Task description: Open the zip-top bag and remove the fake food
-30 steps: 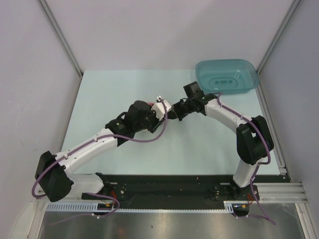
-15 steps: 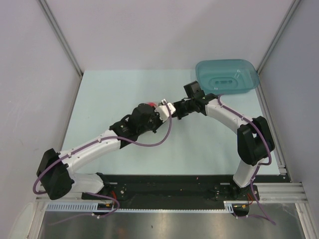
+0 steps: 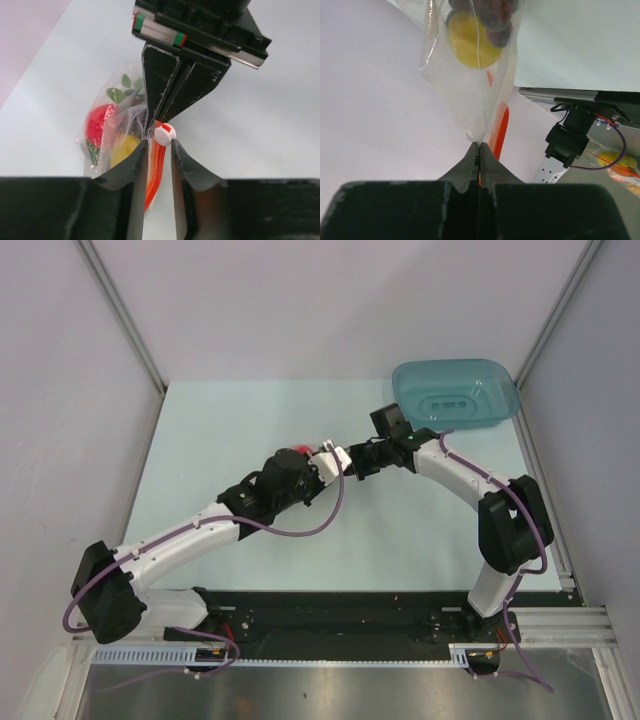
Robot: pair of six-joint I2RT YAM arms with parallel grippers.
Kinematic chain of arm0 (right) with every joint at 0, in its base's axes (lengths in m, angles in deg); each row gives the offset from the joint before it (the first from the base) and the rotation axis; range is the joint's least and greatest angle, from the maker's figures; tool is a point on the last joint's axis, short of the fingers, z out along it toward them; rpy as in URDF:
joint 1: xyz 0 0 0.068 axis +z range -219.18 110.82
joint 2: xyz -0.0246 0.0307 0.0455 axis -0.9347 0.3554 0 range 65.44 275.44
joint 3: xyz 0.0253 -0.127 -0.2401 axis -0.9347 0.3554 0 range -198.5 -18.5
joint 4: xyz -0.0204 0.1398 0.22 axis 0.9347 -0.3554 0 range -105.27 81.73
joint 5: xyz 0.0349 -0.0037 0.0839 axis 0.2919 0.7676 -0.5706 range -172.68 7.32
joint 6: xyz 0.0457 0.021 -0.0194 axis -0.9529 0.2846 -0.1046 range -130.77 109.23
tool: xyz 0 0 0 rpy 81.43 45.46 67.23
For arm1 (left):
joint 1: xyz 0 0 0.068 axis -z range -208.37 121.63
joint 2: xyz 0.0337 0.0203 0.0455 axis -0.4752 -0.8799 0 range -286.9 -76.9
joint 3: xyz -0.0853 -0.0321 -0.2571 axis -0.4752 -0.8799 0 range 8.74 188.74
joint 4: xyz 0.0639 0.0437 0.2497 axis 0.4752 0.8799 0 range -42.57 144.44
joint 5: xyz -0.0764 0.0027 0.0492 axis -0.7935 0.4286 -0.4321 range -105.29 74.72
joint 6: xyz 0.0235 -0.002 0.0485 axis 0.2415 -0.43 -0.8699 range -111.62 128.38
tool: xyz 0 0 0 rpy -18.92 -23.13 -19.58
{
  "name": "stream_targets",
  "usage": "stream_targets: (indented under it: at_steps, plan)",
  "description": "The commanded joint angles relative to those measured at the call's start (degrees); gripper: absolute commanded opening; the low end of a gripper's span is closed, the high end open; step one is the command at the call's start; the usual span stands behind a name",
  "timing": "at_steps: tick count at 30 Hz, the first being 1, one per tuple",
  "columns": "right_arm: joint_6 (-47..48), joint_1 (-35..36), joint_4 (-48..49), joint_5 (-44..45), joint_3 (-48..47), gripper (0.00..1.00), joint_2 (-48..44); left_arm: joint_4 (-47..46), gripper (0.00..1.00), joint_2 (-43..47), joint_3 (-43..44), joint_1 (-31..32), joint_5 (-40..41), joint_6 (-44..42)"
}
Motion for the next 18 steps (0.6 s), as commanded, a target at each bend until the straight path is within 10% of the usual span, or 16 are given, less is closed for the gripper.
stream_targets:
  at_steps: [1, 18]
  plan:
    - [-1.52, 0.79, -1.67, -3.82, -0.59, 0.00, -4.64, 1.73, 0.39, 5.47, -1.32, -0.18, -1.07, 2.64]
    - [-9.44, 2.81, -0.44, -1.19, -0.51, 0.00, -6.40, -10.49, 0.51, 4.53, -5.63, -0.18, 3.06, 3.18]
